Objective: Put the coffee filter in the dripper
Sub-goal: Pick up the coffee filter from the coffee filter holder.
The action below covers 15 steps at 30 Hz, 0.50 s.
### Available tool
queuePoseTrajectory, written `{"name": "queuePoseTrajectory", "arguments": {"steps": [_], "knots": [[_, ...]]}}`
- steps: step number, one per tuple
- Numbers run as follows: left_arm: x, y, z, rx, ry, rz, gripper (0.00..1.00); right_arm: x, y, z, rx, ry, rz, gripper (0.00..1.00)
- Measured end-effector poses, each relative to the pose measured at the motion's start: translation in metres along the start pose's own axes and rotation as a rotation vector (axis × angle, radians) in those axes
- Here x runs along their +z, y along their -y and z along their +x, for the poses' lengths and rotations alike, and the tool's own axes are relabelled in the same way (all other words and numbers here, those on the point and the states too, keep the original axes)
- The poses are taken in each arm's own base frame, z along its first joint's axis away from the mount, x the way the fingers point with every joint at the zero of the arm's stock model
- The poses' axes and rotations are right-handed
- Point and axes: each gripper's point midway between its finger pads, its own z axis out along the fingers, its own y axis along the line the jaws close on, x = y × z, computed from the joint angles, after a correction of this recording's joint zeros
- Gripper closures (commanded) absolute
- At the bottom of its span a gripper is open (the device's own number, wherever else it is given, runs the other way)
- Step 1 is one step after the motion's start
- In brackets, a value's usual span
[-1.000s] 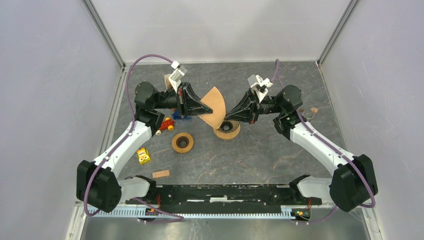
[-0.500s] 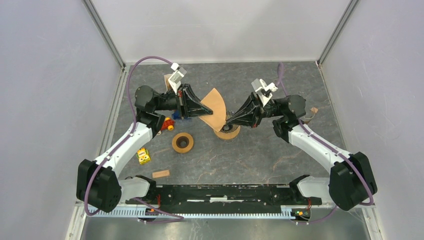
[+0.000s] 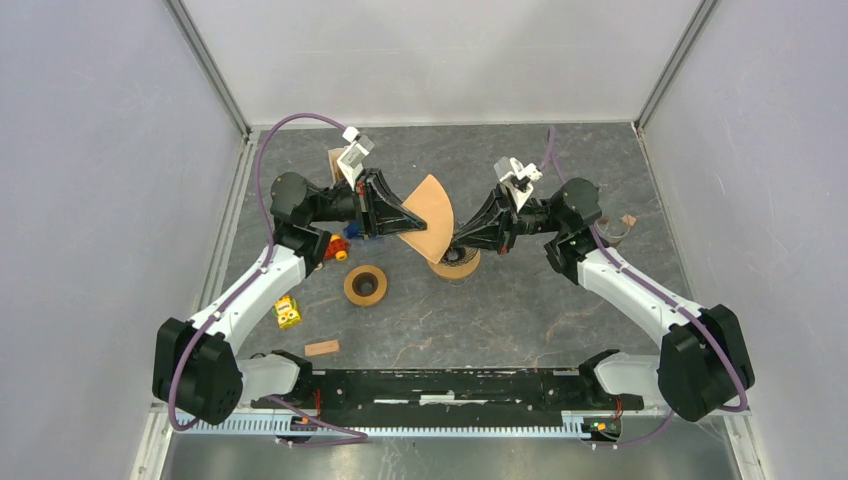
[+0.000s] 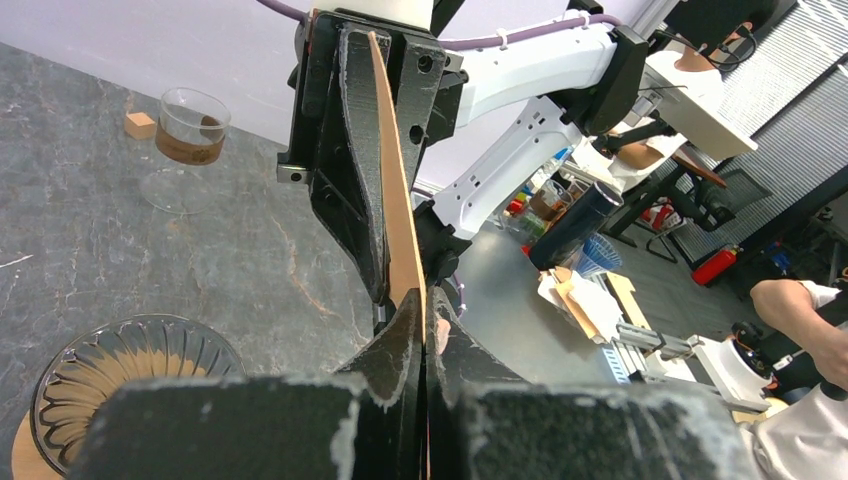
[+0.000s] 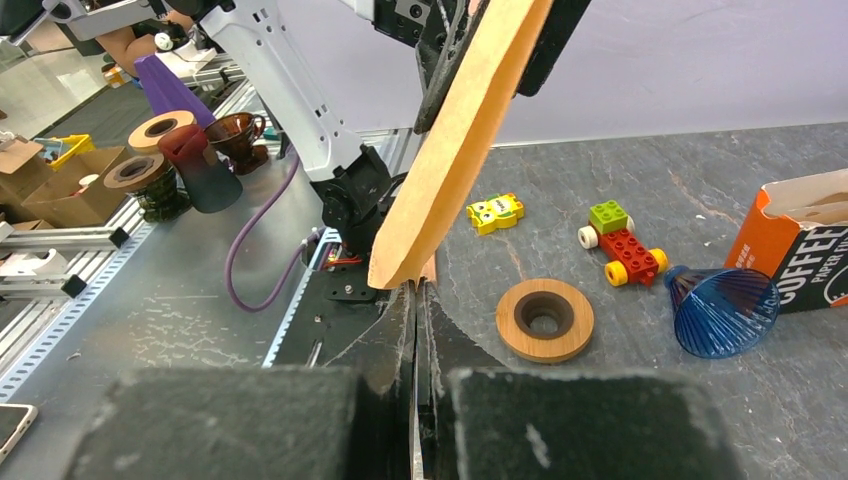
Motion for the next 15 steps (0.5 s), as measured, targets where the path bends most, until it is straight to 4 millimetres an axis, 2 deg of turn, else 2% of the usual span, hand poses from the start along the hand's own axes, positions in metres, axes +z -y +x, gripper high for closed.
{"name": "queuePoseTrajectory", "arguments": {"steps": [15], "knots": [[0.0,-0.002,0.002,-0.012,-0.003,-0.002,0.98,0.001,-0.007,-0.011,-0.016,0.027,-0.021,1.0]]}}
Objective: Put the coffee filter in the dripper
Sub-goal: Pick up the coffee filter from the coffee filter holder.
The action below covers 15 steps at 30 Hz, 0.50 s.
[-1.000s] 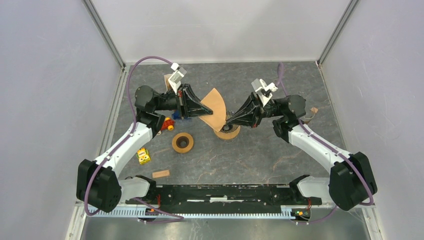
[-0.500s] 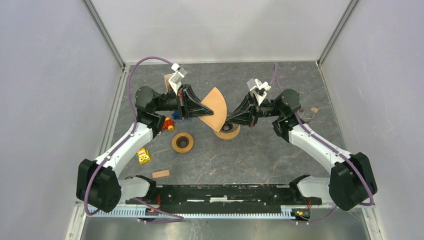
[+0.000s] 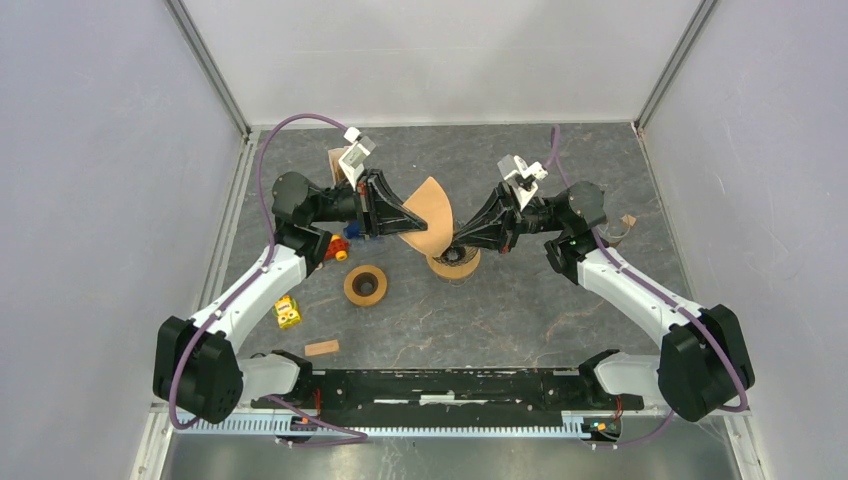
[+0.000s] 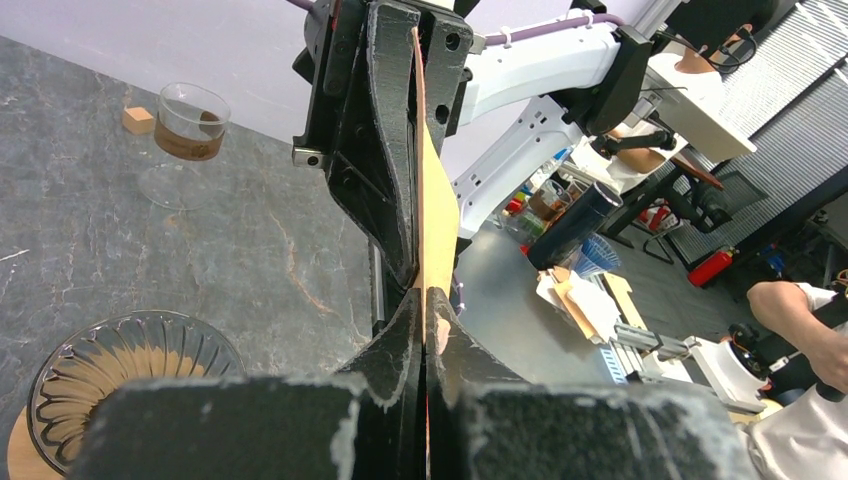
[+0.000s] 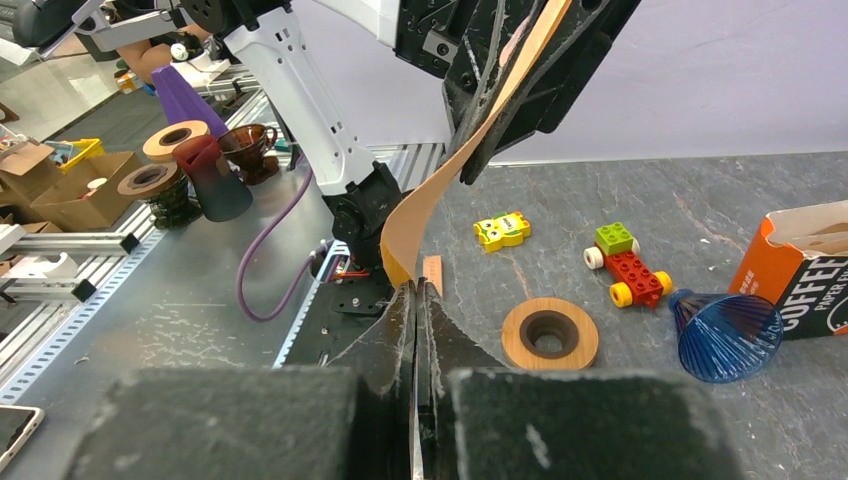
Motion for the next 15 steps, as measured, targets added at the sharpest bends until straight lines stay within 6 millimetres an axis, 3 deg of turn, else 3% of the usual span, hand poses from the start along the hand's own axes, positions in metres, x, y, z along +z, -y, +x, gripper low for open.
{"name": "queuePoseTrajectory", "arguments": {"steps": [15], "knots": [[0.0003,-0.0038,0.0004,-0.024,0.006,-0.017,0.98,0.0,-0.0004,-0.0007,-0.004,0.001,0.0,0.94]]}}
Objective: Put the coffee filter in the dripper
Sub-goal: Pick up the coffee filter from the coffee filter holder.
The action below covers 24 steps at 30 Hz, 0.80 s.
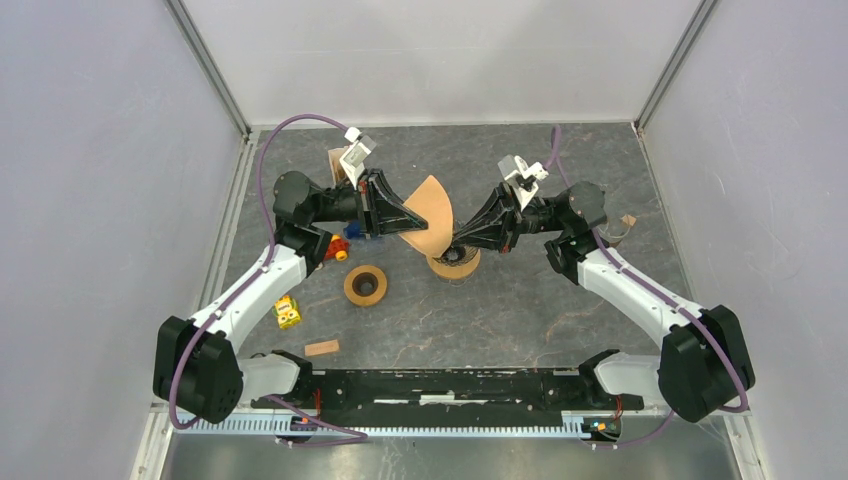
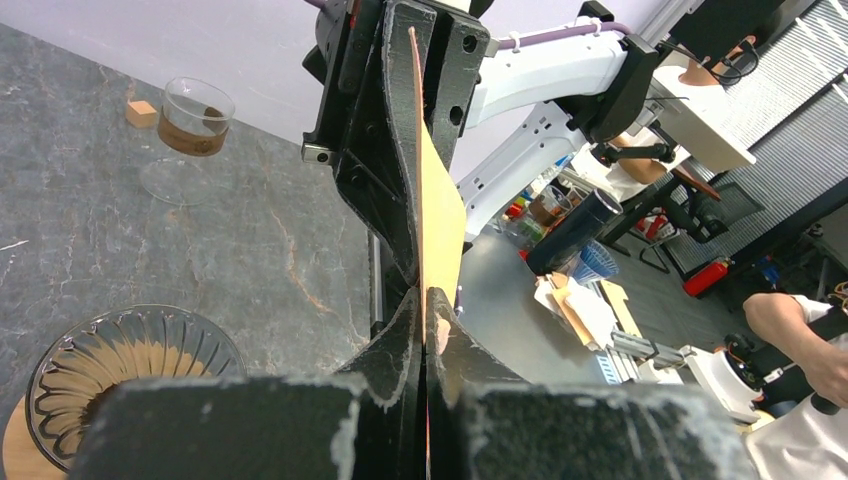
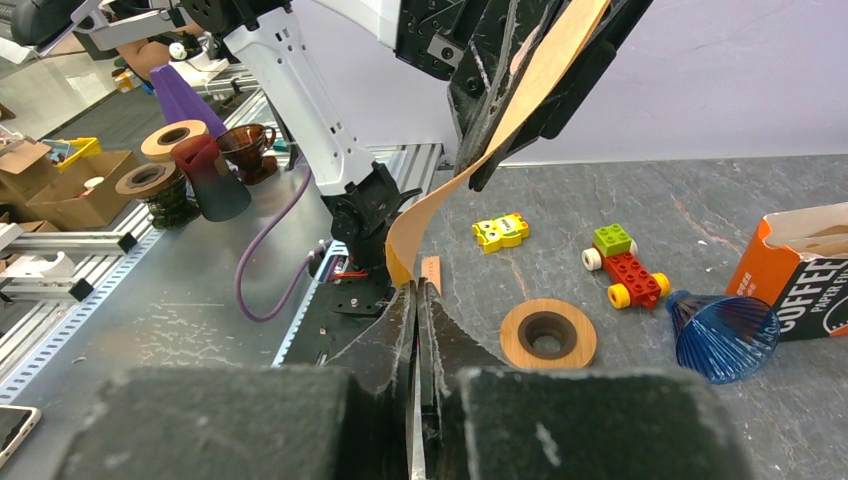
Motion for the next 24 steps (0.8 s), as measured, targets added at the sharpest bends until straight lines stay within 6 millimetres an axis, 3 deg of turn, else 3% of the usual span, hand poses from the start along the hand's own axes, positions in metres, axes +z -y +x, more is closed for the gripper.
{"name": "queuePoseTrajectory", "arguments": {"steps": [24], "knots": [[0.0012,-0.0098,-0.0023,-0.012,0.024,-0.035,0.98,-0.0002,-0.0015,-0.0016,-0.005,0.002,0.0,0.88]]}}
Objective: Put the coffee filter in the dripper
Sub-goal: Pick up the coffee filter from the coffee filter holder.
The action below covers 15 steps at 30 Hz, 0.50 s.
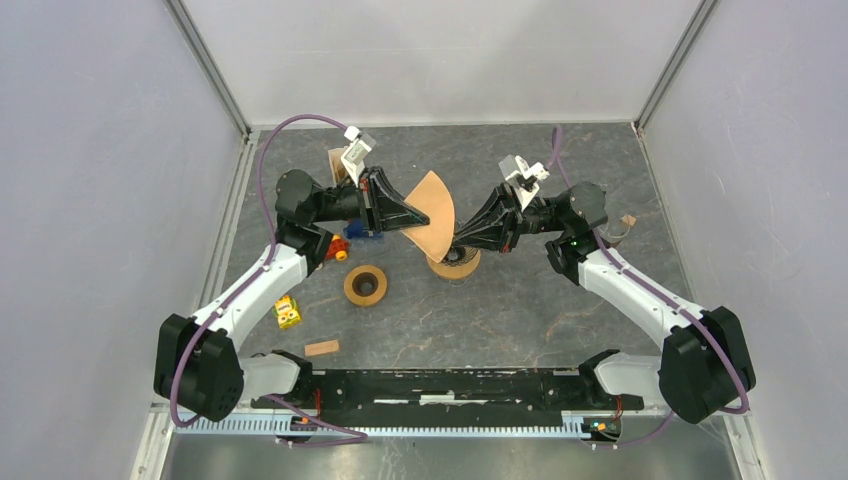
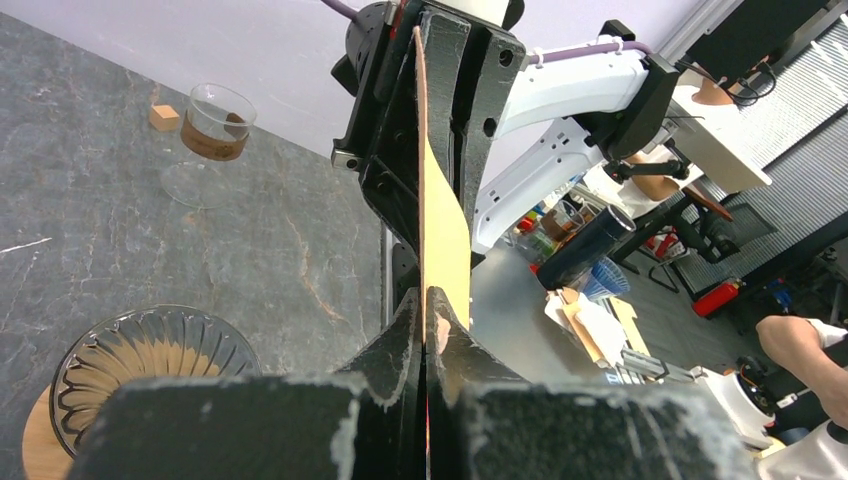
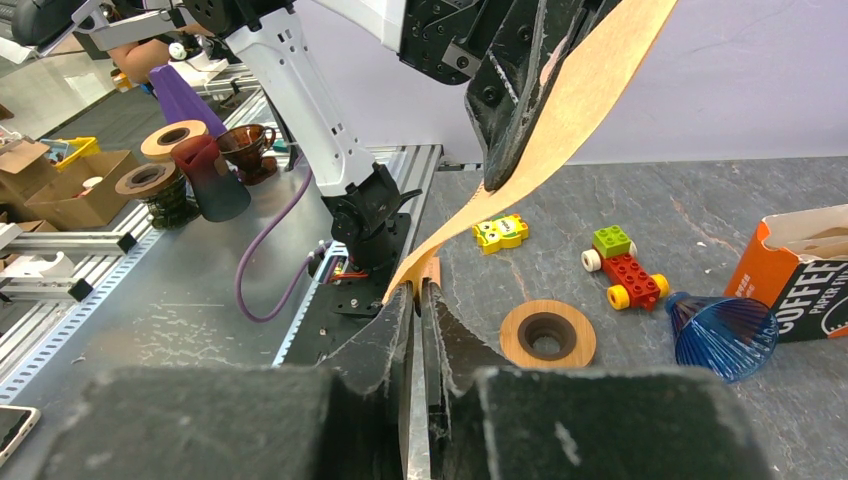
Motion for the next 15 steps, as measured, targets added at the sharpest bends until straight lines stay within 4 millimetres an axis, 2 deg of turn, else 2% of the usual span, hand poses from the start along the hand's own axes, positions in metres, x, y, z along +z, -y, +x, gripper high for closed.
{"name": "queuePoseTrajectory", "arguments": {"steps": [15], "knots": [[-0.0001,-0.0025,0.0009,0.025,0.002,-0.004,0.98,0.0,0.0017,0.0007,0.013,0.001,0.01,0.87]]}}
